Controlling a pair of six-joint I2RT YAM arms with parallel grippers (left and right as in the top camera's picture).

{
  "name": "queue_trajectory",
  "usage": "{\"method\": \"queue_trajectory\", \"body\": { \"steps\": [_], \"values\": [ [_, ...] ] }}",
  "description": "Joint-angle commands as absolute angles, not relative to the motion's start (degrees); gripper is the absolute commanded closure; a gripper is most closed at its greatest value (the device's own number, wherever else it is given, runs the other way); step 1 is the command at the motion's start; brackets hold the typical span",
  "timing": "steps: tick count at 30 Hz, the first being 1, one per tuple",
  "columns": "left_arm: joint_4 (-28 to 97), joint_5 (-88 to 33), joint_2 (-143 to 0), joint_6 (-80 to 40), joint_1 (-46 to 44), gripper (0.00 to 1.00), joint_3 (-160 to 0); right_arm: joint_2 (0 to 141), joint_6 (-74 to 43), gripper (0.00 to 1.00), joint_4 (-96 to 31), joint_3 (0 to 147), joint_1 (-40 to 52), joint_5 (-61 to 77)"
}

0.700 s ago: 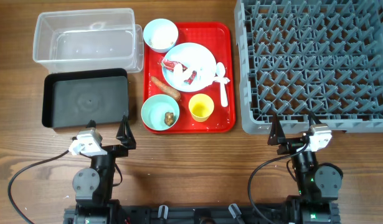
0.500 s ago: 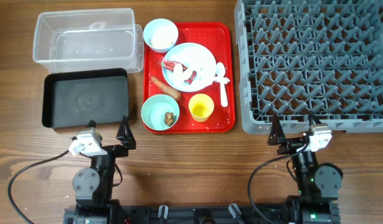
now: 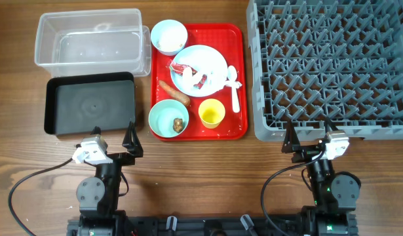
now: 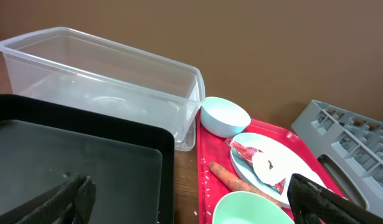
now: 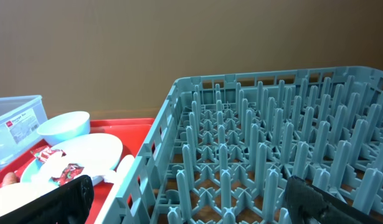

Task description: Sort waste into correct bins and load items into the dishwasher rack

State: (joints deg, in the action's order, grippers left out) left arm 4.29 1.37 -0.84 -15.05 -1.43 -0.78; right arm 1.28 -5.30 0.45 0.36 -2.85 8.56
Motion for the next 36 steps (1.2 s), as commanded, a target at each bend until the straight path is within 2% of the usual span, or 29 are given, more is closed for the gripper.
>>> {"method": "queue_trajectory", "body": {
  "steps": [1,19,27,36],
  "values": [
    [4.12,0.67,-0.43,-13.72,-1.1,0.0,-0.34,1.37,-6.13,0.0,0.69,0.32,-3.09,8.86],
    [4.1,0.67,-0.43,-13.69,-1.1,0.0,-0.34,1.37,-6.13,0.0,0.91,0.32,-3.09,8.88],
    [1.89,-2.92,-0.43,-13.91,-1.13,0.0,-0.43,1.37,-5.98,0.0,9.56,0.47,-3.09,13.65],
    [-1.72,-1.91,-2.61,-12.12,-1.1,0.0,-6.98,4.25,-3.81,0.0,9.85,7.62,-3.09,15.57]
  ]
}}
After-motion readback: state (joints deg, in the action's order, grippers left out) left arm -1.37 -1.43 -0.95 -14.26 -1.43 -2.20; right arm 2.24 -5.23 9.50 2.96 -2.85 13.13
